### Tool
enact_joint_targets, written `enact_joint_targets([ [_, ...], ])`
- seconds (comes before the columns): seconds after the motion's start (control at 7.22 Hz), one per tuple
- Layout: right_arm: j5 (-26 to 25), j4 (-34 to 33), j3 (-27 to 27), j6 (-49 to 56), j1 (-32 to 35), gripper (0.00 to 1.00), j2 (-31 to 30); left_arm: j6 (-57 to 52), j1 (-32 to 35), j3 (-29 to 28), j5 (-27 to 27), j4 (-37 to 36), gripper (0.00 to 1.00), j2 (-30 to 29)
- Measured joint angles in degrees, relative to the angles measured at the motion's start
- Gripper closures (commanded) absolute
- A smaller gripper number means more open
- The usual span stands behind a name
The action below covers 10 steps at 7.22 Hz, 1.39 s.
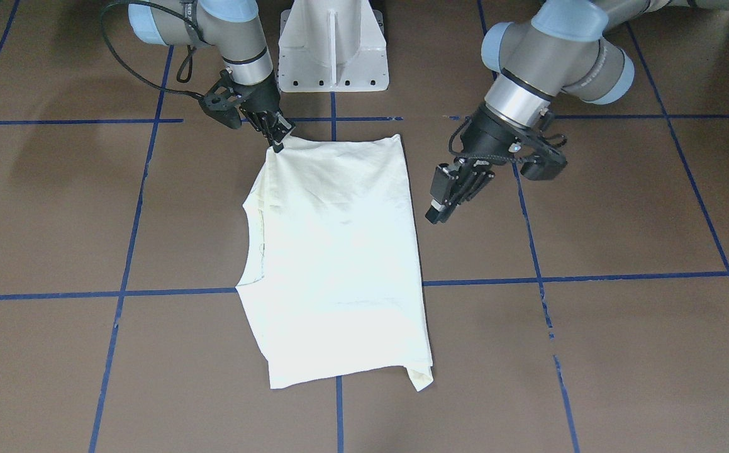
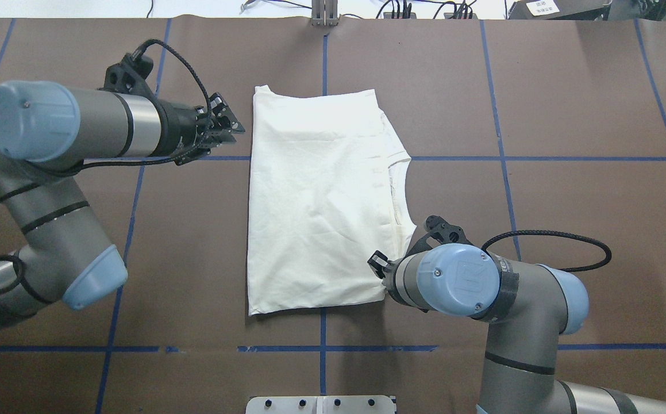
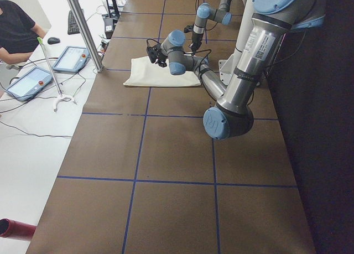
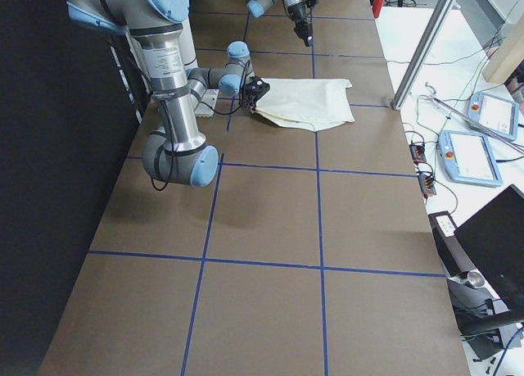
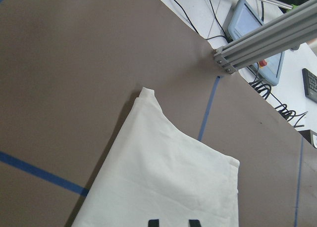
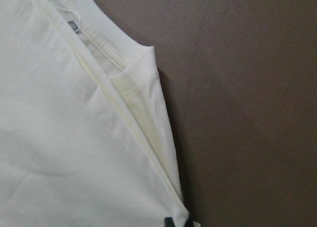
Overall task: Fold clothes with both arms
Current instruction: 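Lower the left gripper to the shirt's near corner beside the right gripper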
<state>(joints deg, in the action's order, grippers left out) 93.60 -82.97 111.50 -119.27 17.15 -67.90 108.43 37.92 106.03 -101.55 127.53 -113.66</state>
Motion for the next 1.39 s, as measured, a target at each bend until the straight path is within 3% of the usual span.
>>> enact_joint_targets([
  [0.28,0.24,0.0,0.78,0.02,-0.15,1.0,-0.63,5.46,-11.31,5.22,8.21,-0.79,0.63,6.36],
  [0.55,0.41,0.0,1.45,0.14,-0.18,1.0,-0.86,7.02,-20.03,6.45,14.78,-5.3,0.62,9.04],
  [1.39,0.44,0.0,1.55,0.18,-0.17,1.0,-0.92,7.23,-26.84,1.77,16.68,-8.61,0.62,7.45],
])
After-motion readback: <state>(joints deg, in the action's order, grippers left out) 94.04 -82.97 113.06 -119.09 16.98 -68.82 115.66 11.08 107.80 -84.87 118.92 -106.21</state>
